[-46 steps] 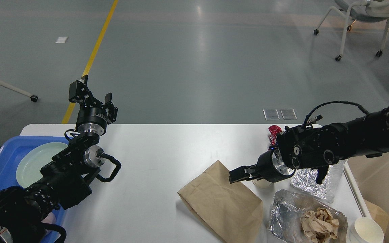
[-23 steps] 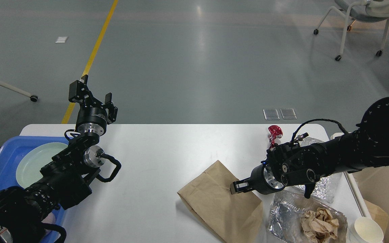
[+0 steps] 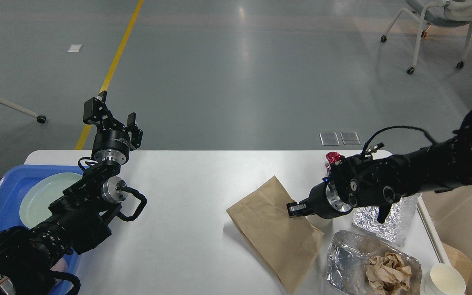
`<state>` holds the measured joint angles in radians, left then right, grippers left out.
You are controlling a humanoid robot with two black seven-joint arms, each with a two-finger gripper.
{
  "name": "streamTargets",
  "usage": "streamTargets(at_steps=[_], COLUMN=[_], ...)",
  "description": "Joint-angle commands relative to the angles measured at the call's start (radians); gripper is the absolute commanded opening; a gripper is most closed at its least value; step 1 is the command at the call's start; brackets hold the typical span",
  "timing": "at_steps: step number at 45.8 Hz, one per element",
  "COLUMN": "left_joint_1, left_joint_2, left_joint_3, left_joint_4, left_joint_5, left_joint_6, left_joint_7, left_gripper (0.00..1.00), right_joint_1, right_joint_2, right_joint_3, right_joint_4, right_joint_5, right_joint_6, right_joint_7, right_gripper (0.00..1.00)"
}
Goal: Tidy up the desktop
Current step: 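Lift the paper bag with the right gripper and drop it into the white bin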
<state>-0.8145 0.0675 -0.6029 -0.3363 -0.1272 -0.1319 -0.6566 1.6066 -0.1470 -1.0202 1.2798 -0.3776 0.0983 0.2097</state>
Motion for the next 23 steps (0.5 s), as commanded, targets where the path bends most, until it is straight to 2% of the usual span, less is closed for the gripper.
streamTargets(at_steps=[1,7,8,10,16,23], left_joint_1=[0.000,0.000,0.000,0.000,0.000,0.000], left_joint_2=[0.000,0.000,0.000,0.000,0.000,0.000], left_joint_3=[0.000,0.000,0.000,0.000,0.000,0.000], left_joint_4=[0.000,0.000,0.000,0.000,-0.001,0.000], left_joint_5=[0.000,0.000,0.001,0.000,0.000,0.000], left_joint_6=[0.000,0.000,0.000,0.000,0.000,0.000], left_joint_7=[0.000,0.000,0.000,0.000,0.000,0.000], left_gripper=[1.00,1.00,1.00,1.00,1.00,1.00], right_joint_1=[0.206,0.478,0.568,0.654,0.854,1.035], right_joint_2=[-0.100,-0.209,-0.250,-0.295,-0.405,-0.489], right_joint_3=[0.017,0.058,0.087,0.126,0.252,0.354], right_joint_4=[0.127,0.236,0.251,0.254,0.245,0.237], right_joint_5=[0.002,0.008,0.019,0.038,0.135,0.175], right_joint_6=[0.096,0.259,0.340,0.433,0.676,0.811], right_joint_7=[0.007,0.029,0.046,0.060,0.062,0.059], right_gripper=[0.00,0.00,0.00,0.00,0.00,0.00])
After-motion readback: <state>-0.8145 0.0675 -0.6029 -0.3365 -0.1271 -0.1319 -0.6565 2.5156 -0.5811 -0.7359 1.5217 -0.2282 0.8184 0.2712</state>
